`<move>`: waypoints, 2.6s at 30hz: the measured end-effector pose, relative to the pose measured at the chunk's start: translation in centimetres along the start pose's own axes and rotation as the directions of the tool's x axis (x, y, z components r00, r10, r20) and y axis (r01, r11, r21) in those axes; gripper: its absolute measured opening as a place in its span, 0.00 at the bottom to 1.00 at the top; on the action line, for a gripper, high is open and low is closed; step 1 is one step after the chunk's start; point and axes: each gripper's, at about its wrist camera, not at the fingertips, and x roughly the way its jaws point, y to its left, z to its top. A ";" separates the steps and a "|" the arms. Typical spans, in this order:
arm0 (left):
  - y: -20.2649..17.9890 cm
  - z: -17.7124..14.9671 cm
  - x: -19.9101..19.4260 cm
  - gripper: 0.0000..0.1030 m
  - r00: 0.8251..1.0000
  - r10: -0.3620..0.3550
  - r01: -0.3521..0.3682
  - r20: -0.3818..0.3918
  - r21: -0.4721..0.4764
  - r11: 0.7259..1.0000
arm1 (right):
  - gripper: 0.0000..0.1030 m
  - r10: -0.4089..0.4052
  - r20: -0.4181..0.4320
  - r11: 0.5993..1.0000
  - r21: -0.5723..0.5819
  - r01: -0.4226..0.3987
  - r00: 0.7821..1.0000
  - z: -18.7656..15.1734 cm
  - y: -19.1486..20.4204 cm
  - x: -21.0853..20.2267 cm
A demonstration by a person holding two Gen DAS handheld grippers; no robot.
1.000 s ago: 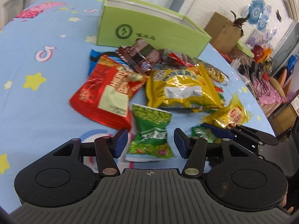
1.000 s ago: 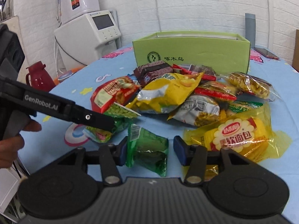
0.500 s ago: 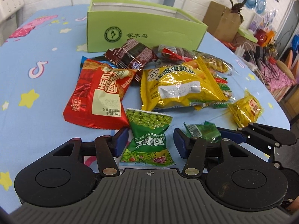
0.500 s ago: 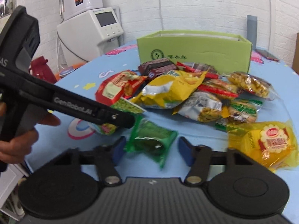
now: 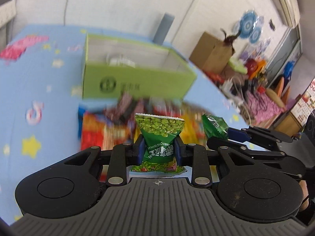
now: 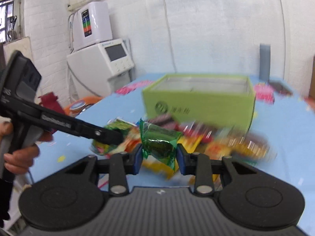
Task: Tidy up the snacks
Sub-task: 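Lower the green bag and candy into the green box and open both tools, then grasp the yellow soft-bread packet with both tools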
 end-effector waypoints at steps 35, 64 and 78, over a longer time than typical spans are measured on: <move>-6.3 3.2 8.4 0.56 0.999 -0.019 0.022 -0.025 0.127 0.992 | 0.99 -0.235 -0.049 0.966 -0.119 0.228 0.971 1.5 -9.6 1.8; -6.0 -7.0 8.2 0.25 0.971 -0.092 0.062 -0.219 -0.141 0.988 | 0.99 0.004 -0.179 0.998 0.057 0.007 0.984 -9.3 -2.8 -1.9; -3.0 -7.9 5.4 0.37 0.979 -0.087 0.056 -0.183 -0.166 0.985 | 0.74 0.039 -0.108 0.974 0.228 -0.013 0.993 -9.3 -3.5 -3.4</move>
